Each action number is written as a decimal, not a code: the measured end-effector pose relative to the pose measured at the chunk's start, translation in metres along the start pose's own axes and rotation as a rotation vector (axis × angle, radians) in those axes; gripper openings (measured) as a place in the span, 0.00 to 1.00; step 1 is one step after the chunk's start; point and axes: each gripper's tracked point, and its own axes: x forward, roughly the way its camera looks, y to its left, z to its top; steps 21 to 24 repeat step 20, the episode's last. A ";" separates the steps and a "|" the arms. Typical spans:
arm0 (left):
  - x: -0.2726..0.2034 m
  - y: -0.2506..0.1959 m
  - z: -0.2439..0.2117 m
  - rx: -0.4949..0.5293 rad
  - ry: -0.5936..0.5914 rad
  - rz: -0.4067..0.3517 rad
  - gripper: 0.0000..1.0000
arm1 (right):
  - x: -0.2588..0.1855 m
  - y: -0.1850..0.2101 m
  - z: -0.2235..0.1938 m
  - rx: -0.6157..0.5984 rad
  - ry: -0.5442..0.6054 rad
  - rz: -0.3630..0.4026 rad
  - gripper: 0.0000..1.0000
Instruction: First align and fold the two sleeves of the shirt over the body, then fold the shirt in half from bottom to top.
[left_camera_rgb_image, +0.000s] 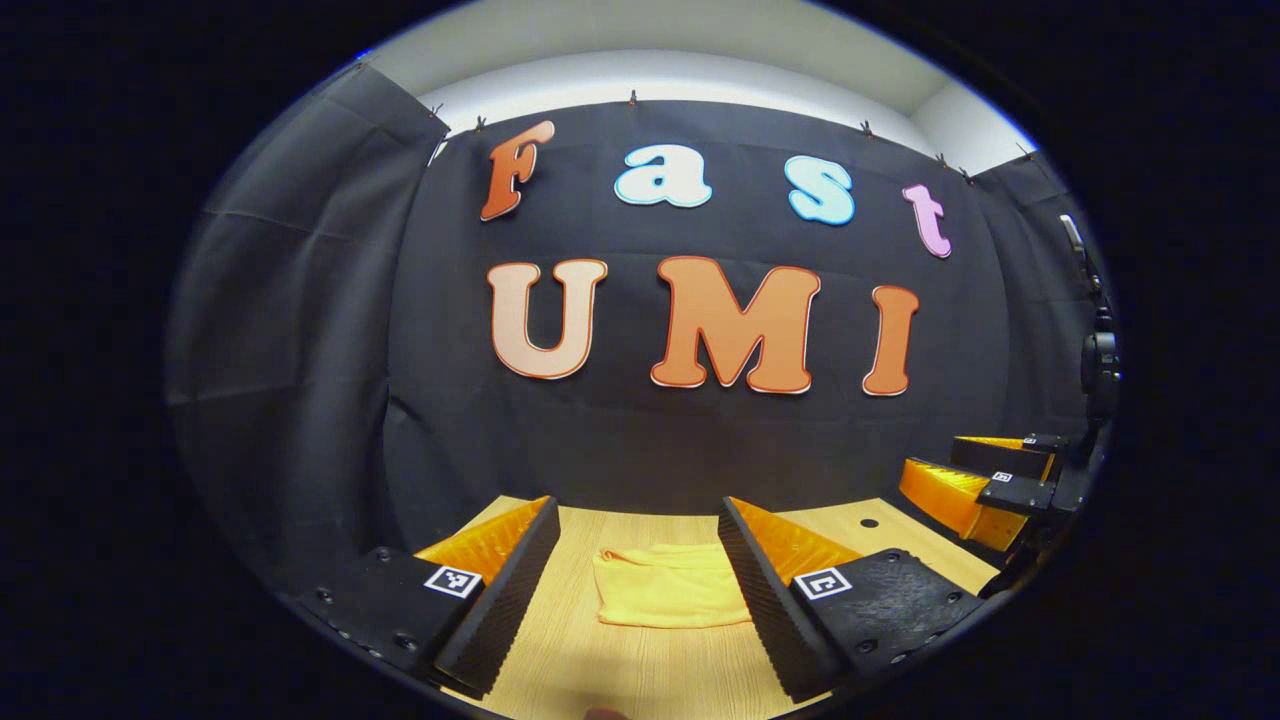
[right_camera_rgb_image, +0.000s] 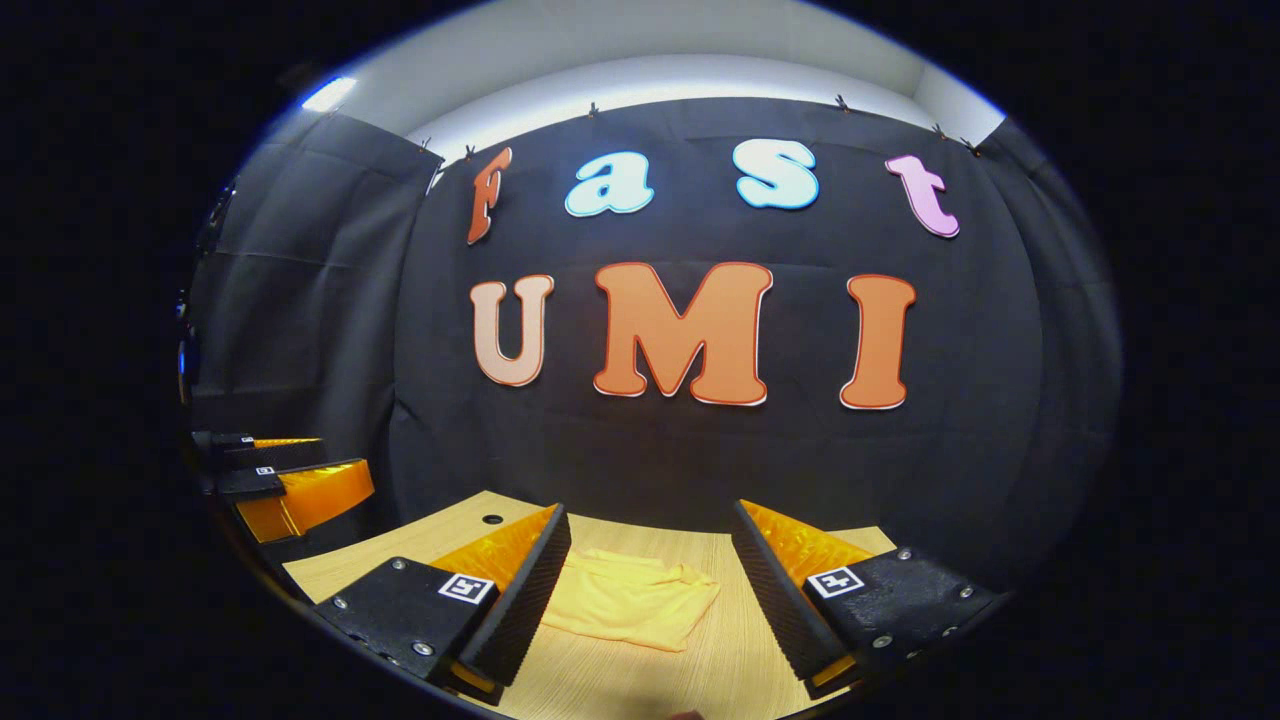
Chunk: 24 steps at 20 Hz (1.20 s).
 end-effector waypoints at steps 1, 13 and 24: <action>-0.006 0.000 0.000 0.012 -0.008 -0.004 0.98 | -0.004 0.005 0.002 -0.009 -0.009 0.000 0.98; -0.024 0.010 -0.010 0.036 0.014 -0.002 0.96 | -0.037 0.032 -0.003 -0.052 0.016 -0.042 0.98; -0.026 0.015 -0.017 0.057 0.017 -0.023 0.99 | -0.042 0.031 -0.013 -0.020 0.036 -0.080 0.99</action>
